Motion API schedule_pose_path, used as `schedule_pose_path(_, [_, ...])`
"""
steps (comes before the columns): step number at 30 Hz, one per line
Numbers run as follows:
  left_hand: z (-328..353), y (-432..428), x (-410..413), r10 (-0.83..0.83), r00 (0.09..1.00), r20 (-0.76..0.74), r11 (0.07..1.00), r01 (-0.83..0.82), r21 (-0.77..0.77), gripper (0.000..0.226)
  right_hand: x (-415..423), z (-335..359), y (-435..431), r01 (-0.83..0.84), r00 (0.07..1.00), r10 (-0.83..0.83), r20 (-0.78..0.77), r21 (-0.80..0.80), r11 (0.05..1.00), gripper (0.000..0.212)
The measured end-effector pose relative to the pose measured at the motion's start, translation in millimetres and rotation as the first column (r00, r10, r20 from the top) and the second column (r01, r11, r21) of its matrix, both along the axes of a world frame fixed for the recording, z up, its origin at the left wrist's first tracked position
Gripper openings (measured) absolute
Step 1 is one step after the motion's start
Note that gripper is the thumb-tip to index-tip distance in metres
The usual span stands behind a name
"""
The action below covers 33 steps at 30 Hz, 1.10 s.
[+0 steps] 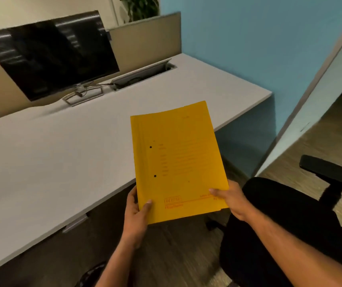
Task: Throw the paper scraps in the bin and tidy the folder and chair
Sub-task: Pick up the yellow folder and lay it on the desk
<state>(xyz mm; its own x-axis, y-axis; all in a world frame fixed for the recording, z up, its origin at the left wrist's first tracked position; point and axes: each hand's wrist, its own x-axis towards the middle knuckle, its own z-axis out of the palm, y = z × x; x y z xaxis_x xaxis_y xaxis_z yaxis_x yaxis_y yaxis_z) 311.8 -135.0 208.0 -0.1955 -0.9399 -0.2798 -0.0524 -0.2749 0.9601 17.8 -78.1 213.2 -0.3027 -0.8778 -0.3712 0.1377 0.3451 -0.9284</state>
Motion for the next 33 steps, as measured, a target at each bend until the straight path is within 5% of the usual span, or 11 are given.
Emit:
schedule_pose_path(6, [4, -30, 67, 0.135, 0.990, -0.025, 0.990, -0.136, -0.031, 0.055, 62, 13, -59, -0.118, 0.992, 0.120, 0.033, -0.049, 0.992, 0.031])
schedule_pose_path(11, [8, -62, 131, 0.232, 0.972, -0.028, 0.972, -0.233, -0.034, 0.053, 117, 16, -106, -0.238, 0.957, 0.240, 0.162, -0.032, 0.971, 0.051])
schedule_pose_path(15, [11, -80, 179, 0.290, 0.957, -0.002, 0.956, -0.290, -0.053, 0.054, 173, 19, -142, -0.304, 0.950, 0.303, 0.074, -0.005, 0.953, 0.035])
schedule_pose_path(24, [13, -113, 272, 0.438, 0.882, 0.175, 0.898, -0.421, -0.129, 0.055, 288, 16, -205, -0.379, 0.916, 0.372, -0.153, -0.020, 0.925, 0.041])
schedule_pose_path(33, [7, -165, 334, 0.552, 0.770, 0.320, 0.831, -0.537, -0.142, 0.054, 360, 17, -273, -0.460, 0.884, 0.458, -0.096, -0.003, 0.888, 0.037])
